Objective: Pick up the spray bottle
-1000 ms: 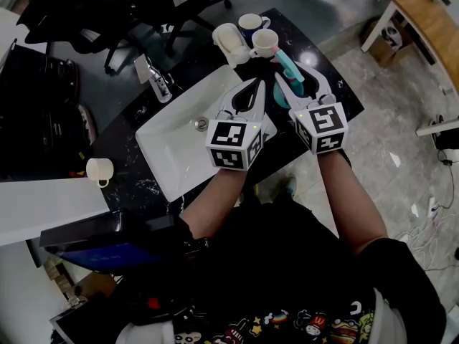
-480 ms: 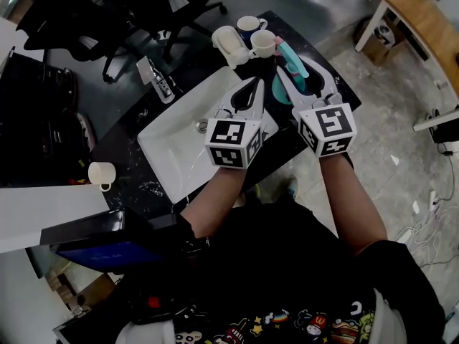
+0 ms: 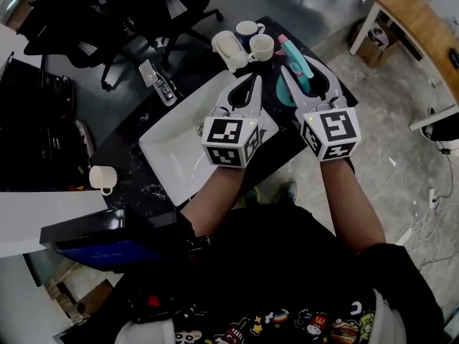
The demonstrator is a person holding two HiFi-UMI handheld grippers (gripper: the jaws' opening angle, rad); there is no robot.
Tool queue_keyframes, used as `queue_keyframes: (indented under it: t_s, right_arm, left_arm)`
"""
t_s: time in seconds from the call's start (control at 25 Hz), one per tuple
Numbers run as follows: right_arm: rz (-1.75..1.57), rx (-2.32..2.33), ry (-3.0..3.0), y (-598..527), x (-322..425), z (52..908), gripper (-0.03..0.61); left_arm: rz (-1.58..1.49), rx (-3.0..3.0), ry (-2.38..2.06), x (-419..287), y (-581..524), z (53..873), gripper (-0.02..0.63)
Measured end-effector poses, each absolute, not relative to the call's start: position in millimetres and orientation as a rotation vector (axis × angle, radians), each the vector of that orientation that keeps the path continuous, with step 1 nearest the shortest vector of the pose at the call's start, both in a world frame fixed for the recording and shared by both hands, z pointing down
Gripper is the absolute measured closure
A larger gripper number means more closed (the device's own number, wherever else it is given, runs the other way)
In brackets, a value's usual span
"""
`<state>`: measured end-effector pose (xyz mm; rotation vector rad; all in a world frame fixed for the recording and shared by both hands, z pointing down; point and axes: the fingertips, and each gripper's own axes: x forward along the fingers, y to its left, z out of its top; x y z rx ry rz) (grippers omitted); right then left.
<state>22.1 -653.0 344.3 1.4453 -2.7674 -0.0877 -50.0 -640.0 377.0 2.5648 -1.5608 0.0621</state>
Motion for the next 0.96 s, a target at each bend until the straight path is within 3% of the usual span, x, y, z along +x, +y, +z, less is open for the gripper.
queue_keyframes:
  t_s: [0.96]
  right_arm:
    - [-0.058,1.438,-2.770,-658.3,21.1,352.9,0.401]
  left_arm:
    - [0.051,2.552,-1.585,-55.6,-644.5,373.8,0.613]
